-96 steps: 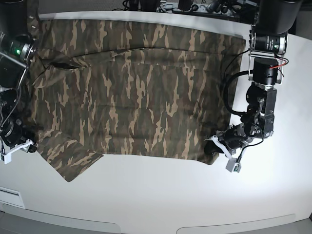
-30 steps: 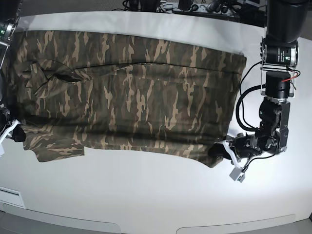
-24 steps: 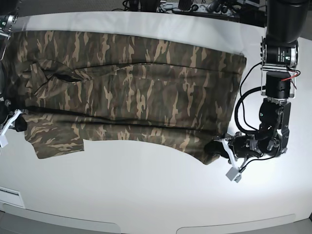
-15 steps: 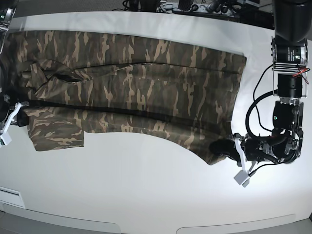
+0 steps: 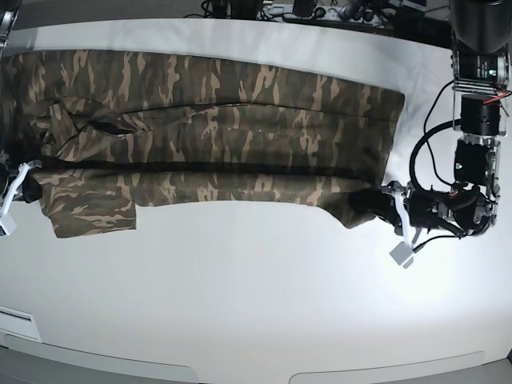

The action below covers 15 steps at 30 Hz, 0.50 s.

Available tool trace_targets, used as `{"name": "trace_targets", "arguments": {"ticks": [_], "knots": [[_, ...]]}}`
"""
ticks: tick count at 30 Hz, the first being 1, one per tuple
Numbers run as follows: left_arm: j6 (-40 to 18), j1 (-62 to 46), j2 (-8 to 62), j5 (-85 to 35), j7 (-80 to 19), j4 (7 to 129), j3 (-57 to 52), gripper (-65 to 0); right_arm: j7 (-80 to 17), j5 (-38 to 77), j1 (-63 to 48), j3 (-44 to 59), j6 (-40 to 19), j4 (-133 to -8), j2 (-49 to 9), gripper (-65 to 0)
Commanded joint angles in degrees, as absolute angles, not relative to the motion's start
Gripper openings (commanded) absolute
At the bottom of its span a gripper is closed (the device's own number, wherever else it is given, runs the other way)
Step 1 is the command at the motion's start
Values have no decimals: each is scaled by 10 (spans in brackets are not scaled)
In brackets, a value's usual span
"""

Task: Fold the T-shirt properly
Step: 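Lift the hem with both grippers and fold it onto the collar edge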

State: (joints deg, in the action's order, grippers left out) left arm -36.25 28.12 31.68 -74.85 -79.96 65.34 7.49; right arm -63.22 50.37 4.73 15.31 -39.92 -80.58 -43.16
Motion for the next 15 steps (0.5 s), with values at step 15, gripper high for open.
{"name": "trace_targets", "arguments": {"ticks": [15], "knots": [[-378, 222, 356, -850, -800, 667, 70, -650, -622, 506, 22, 159, -400, -814, -448, -650]]}}
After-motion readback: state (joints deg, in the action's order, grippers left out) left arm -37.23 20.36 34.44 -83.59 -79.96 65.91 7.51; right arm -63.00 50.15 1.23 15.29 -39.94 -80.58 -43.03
